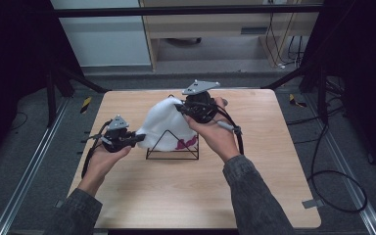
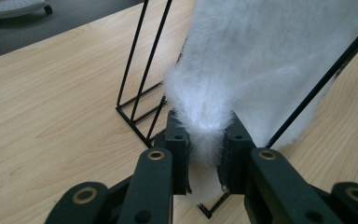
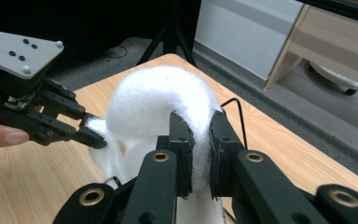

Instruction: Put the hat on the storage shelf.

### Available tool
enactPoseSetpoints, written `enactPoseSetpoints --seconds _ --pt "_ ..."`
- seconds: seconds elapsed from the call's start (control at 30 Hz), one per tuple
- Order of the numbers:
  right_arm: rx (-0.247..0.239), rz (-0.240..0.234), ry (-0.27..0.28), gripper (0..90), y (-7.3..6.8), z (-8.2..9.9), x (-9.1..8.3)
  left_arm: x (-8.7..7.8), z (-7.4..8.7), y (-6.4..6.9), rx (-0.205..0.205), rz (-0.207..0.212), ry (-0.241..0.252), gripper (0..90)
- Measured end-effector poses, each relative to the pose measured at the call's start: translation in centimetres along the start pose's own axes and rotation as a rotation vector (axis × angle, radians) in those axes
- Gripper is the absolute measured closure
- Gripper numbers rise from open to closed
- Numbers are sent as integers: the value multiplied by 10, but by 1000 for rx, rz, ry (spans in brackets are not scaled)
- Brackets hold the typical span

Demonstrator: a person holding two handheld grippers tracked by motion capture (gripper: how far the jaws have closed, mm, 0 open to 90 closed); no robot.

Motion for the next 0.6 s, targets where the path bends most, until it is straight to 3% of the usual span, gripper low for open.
enactPoseSetpoints --seconds 0.6 --pt "14 -28 -23 822 -8 14 5 6 14 0 -8 -1 -10 767"
Point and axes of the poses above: each handheld gripper's, and its own axes: x roughly forward along the jaws, z roughly out of its underside, y roughly to its right, the point moved 4 cm from there along x, roughly forward along the jaws, and after that the axes turned 7 degrees about -x, right-handed, at the moved point
